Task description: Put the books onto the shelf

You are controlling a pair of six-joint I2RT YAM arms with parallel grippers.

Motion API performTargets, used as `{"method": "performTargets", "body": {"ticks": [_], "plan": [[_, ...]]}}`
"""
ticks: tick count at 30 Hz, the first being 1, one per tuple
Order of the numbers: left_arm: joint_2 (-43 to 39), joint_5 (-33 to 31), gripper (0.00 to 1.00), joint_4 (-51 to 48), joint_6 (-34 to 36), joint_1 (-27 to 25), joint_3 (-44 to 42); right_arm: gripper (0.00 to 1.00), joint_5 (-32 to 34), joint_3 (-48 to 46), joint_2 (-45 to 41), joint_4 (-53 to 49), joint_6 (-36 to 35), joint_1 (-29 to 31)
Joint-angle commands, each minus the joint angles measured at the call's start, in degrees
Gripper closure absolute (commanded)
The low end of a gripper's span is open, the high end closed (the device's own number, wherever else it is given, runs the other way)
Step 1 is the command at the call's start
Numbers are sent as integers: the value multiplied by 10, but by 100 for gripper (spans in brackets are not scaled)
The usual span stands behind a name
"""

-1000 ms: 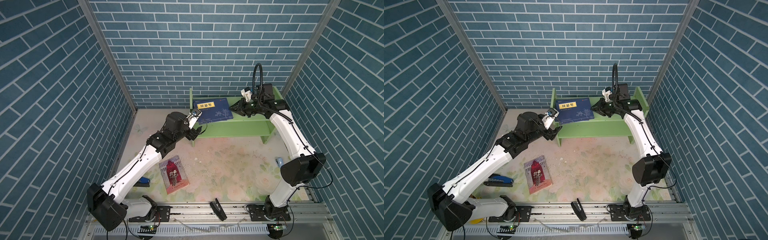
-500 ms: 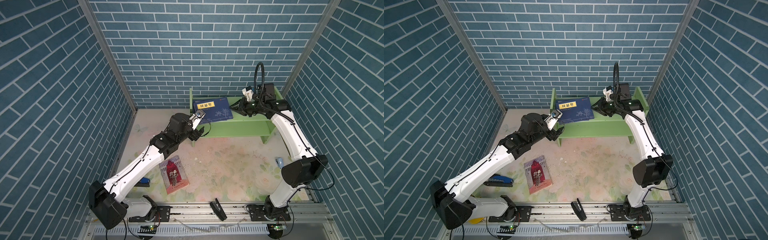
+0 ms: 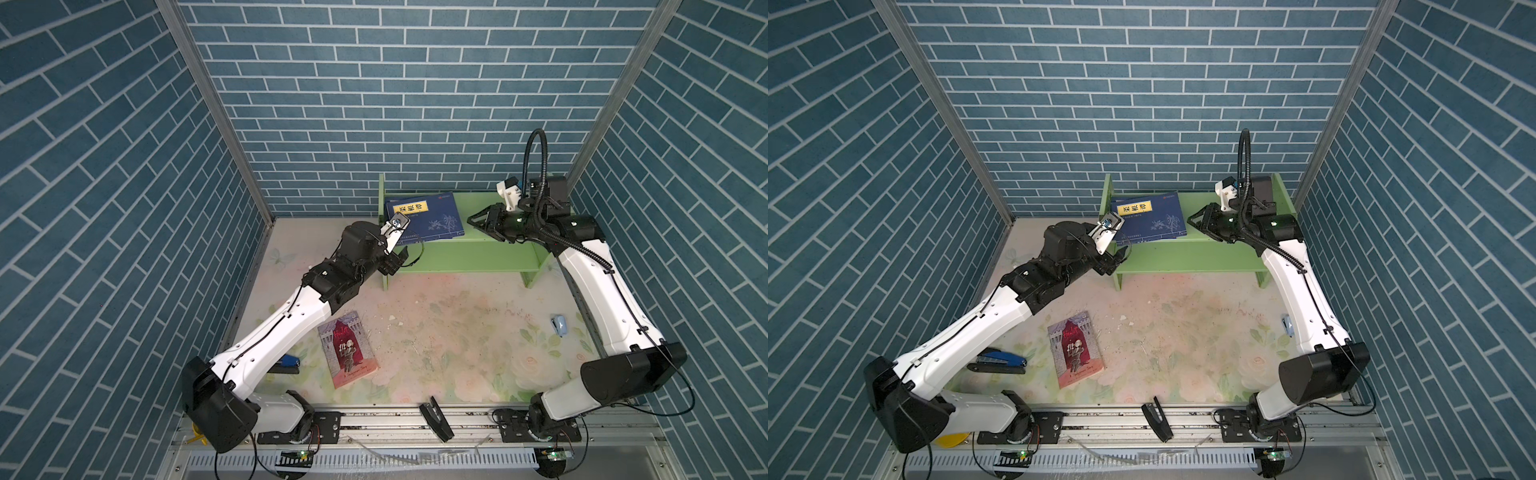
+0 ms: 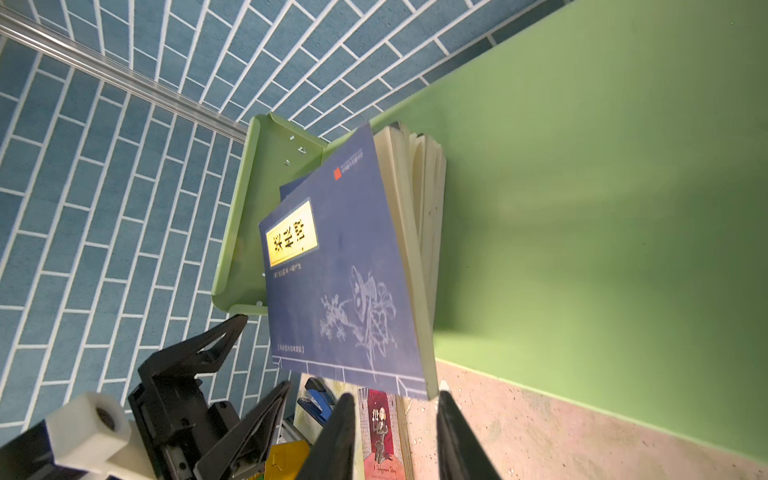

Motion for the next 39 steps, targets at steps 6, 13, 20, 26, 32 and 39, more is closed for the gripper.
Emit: {"method": "performTargets", "body": {"ticks": [6,13,20,26,32,39], "plan": [[-19,11,17,-41,-20,3,34,62,-42,-82,-61,64,24,12],[-32,18,17,-92,-15,3,69,64,-50,-85,-46,60,28,75],[-46,-1,14,-127,-20,12,112,72,-7,-110,-38,102,53,139],[-52,32,12,-150,-77,54,151,76,40,-99,-13,106,43,181],[-61,90,11,-147,-134,97,143,79,58,-76,24,99,29,195],[-62,108,11,-141,-146,106,134,79,73,-32,59,77,15,202]]}}
